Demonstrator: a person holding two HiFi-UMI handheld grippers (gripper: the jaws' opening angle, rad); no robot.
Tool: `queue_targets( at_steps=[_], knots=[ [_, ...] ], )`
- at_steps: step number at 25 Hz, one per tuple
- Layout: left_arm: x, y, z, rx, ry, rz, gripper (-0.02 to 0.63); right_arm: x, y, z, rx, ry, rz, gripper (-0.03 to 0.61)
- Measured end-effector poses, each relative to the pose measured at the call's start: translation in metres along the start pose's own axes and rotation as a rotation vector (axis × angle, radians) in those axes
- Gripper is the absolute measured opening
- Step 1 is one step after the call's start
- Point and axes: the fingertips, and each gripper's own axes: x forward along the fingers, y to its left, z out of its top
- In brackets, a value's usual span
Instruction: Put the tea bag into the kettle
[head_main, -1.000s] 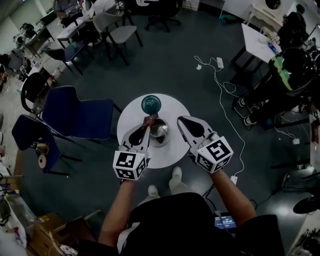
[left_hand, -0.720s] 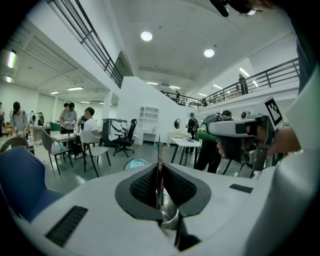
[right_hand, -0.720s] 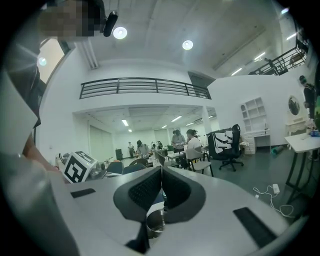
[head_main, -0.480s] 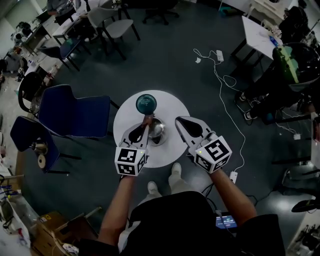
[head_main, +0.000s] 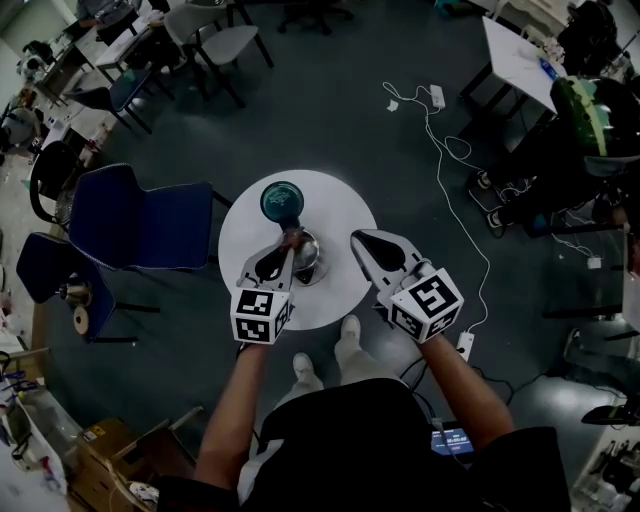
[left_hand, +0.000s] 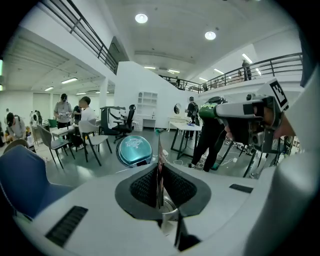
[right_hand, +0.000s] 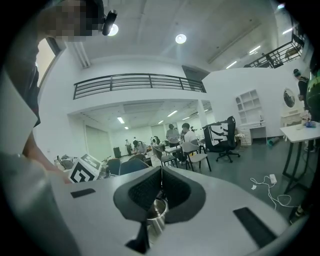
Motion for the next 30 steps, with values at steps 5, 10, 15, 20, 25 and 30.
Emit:
queue_targets(
  at_steps=[5,10,15,20,25,30],
  knots=[
    [0.012,0.000,-0.013,0.026,0.054,0.005,0.038,0.002,-0.008,-0.008,0.016,0.009,0.002,0.020],
    [0.017,0.000,-0.023,0.076,0.096,0.012,0.038,0.001,-0.013,-0.014,0.028,0.017,0.001,0.020],
    [0.024,0.002,-0.031,0.106,0.129,0.009,0.038,0.005,-0.015,-0.020,0.036,0.028,0.001,0.020],
    [0.032,0.003,-0.036,0.153,0.165,0.007,0.038,0.008,-0.019,-0.024,0.043,0.035,-0.004,0.020],
    [0.036,0.004,-0.042,0.145,0.188,0.000,0.038,0.008,-0.022,-0.030,0.045,0.045,-0.006,0.020],
    [0.039,0.007,-0.044,0.144,0.212,-0.009,0.038,0.012,-0.021,-0.029,0.038,0.054,-0.002,0.020]
  ],
)
